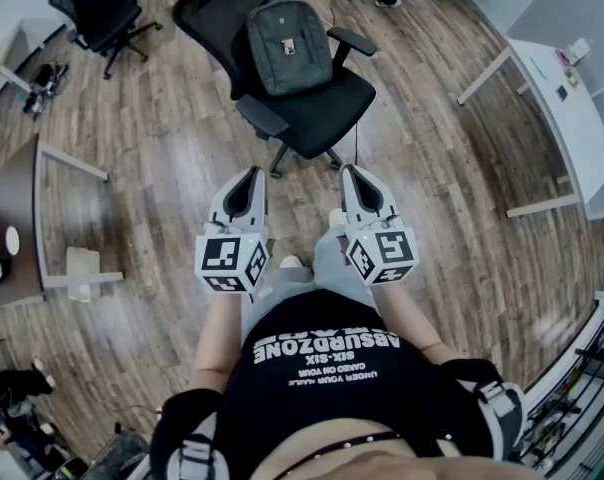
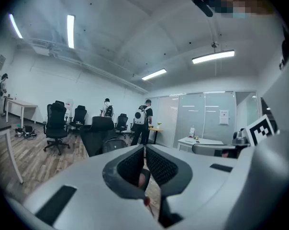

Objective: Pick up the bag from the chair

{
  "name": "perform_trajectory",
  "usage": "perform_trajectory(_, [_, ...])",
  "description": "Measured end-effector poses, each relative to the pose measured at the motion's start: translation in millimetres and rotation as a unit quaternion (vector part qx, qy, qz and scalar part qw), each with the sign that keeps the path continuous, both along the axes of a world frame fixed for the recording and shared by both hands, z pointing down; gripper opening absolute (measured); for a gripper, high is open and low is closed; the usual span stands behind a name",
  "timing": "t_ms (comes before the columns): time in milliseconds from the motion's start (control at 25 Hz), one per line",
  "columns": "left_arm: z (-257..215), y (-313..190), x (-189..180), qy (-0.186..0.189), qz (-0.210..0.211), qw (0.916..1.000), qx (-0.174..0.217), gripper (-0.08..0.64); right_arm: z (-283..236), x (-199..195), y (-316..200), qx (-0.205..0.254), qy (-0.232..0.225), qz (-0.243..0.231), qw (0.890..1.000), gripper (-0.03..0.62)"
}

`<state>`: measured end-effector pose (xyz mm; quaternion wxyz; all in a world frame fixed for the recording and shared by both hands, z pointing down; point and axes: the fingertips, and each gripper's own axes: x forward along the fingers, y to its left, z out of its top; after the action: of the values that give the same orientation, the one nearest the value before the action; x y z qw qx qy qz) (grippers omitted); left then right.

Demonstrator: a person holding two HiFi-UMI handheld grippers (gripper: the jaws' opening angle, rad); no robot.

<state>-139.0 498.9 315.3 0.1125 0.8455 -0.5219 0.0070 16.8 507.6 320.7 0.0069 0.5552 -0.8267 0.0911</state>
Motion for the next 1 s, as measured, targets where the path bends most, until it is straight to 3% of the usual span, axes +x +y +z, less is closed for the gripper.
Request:
perform_trajectory(480, [0.2, -3.2, -6.2, 0.012, 0.0, 0.9999, 0.003, 0.029, -3.2, -17.2, -8.1, 0.013, 0.004, -0.021, 1.0, 0.017])
perform_trajectory(720, [-6.4, -28.6, 5.3, 0.058, 0.002, 0.9983, 0.0, 0.029, -3.0, -6.8, -34.8, 0.017, 0.003, -0.038, 0.999, 0.017])
perform_trajectory(1000, [-0.9, -89.5, 33.3, 0.026, -0.023, 0.9992, -0.018, 0.029, -1.2, 17.8, -95.5, 0.021, 0.024, -0.078, 0.996, 0.017])
